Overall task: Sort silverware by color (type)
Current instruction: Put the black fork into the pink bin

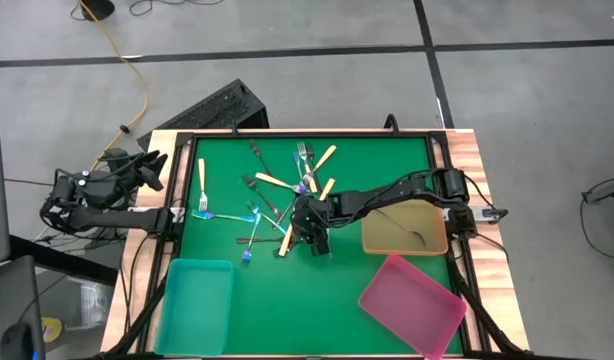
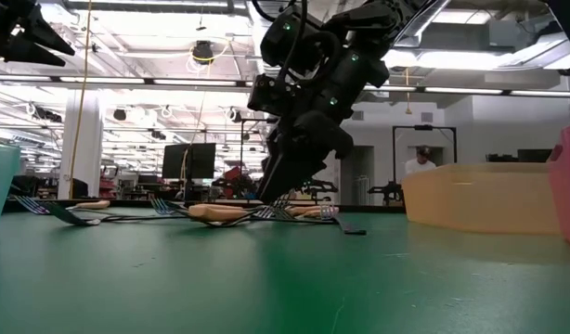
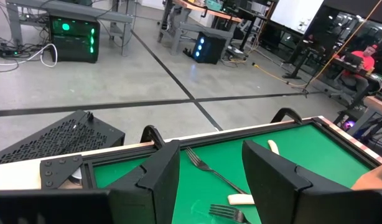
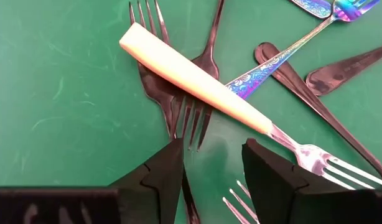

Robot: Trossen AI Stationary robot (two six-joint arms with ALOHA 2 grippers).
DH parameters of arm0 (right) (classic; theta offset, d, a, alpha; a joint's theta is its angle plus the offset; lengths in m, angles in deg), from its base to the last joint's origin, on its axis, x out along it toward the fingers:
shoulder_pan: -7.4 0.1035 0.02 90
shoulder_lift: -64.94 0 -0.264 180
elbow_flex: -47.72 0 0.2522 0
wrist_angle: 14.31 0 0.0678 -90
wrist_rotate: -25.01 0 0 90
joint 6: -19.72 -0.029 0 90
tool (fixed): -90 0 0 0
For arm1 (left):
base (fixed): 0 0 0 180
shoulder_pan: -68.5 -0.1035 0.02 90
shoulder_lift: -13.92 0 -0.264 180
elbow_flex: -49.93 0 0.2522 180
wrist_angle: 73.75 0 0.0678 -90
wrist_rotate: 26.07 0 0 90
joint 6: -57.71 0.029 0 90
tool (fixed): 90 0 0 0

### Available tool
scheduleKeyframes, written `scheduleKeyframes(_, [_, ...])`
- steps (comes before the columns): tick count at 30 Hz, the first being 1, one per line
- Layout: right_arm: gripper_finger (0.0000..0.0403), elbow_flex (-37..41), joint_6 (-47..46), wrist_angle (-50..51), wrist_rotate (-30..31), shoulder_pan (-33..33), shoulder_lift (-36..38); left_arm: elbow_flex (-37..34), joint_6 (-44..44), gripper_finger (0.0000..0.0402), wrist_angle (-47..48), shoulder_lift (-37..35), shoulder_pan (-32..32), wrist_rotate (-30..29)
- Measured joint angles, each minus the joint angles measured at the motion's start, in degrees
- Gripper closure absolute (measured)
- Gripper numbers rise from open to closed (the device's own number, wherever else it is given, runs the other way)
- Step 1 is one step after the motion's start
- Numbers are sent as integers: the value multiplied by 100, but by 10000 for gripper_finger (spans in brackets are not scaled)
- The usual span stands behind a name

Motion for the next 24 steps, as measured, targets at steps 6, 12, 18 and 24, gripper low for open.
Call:
scheduleKeyframes(6, [219,0,-29,-3,-4,0,0,0,0,243,2,2,-2,0])
scheduleKeyframes(12, [219,22,-54,18,-6,-20,0,0,1,243,1,1,0,1])
scheduleKeyframes(18, [219,265,-144,-239,-6,-20,2,0,1,243,2,2,0,0])
scheduleKeyframes(24, [219,293,-130,-306,-7,4,2,0,1,243,2,1,-1,1])
